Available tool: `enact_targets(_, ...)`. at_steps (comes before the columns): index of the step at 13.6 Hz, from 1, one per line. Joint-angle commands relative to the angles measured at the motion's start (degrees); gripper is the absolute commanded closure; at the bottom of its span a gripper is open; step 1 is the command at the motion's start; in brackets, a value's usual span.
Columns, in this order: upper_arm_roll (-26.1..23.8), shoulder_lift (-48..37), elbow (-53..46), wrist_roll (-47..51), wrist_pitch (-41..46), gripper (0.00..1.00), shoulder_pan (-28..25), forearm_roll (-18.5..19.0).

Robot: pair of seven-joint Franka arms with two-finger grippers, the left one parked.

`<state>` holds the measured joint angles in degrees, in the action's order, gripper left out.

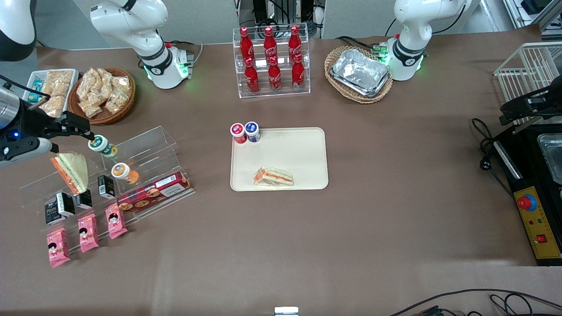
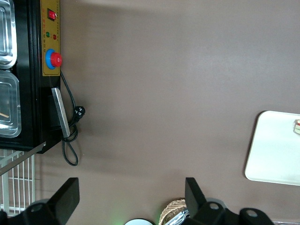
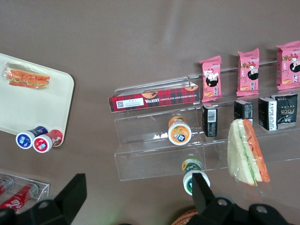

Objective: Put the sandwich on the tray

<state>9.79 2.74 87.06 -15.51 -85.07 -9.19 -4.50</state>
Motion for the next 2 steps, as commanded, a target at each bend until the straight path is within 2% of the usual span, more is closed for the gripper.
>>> enact_targets(1,0.57,-0.27,-0.92,1.10,1.39,0.00,0.14,-1.03)
enact_targets(2,0.75,-0.27,-1.01,1.10,1.39,0.00,0.23,-1.30)
